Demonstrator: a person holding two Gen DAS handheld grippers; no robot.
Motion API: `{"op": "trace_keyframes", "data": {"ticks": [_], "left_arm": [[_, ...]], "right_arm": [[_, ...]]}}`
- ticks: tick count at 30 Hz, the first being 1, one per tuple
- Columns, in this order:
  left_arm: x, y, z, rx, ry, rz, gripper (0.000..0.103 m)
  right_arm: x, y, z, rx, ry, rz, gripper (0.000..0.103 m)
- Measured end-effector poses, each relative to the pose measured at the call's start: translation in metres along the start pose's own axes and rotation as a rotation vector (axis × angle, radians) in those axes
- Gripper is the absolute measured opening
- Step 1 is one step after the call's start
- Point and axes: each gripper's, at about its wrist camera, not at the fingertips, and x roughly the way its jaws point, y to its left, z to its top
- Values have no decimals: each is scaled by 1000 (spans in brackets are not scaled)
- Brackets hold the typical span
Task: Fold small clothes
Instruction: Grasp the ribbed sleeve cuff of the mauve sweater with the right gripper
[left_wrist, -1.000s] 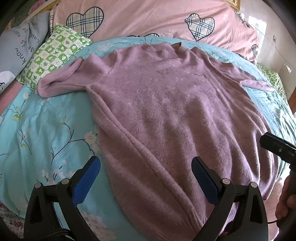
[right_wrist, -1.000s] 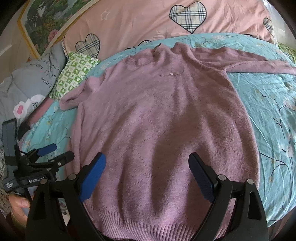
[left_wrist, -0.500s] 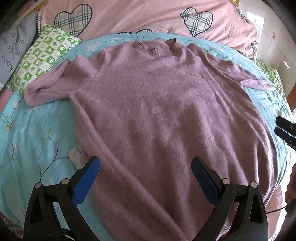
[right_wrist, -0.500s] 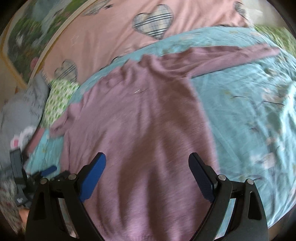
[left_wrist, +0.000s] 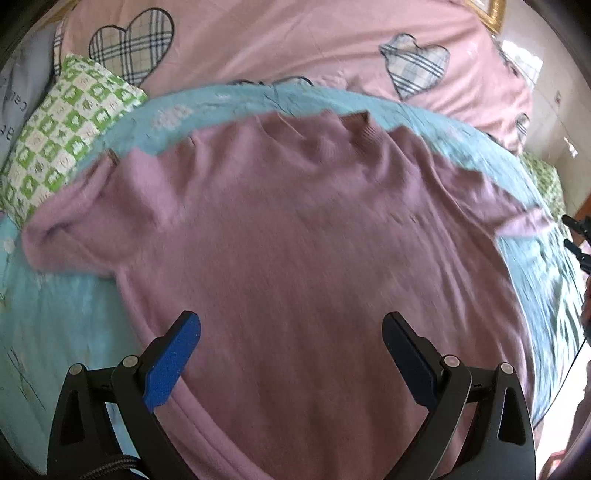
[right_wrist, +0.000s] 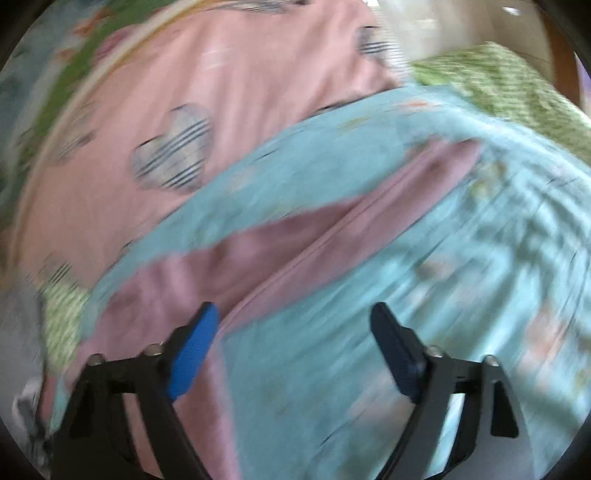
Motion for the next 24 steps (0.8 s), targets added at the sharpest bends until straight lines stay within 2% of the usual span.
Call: {"op": "trace_keyframes", "data": {"ticks": [3,5,8,11,14,15,16,17,18,22,24], "left_arm": [[12,7,20,-15,2,33,99],[22,9,30,-34,20,24,99],[40,9,39,-50,48,11,99],[64,2,44,-31,75,50,99],[86,0,45,-17,100,81,99],[92,1,44,-15,110,88,99],[97,2,45,-22,116,81,99],[101,4,42,-31,127,71,99],[103,6,42,-39,127,55,99],[99,14,32,-38,124,45,99],[93,21,26,-44,106,36,99]], "right_arm": [[25,-28,48,60,-34,-94,64],[46,-45,76,101,-35,-140,62],[77,-62,99,153,-7,-192,58],[109,-84,118,218,35,-238,58],[134,-100,124,225,77,-307,57],[138,-103,123,220,85,-321,50],[137,-103,121,210,75,-343,36],[132,-105,120,210,60,-359,26],[124,-108,119,225,36,-324,12],[91,-86,109,186,-60,-214,8],[79,-66,105,164,-102,-86,8]]}}
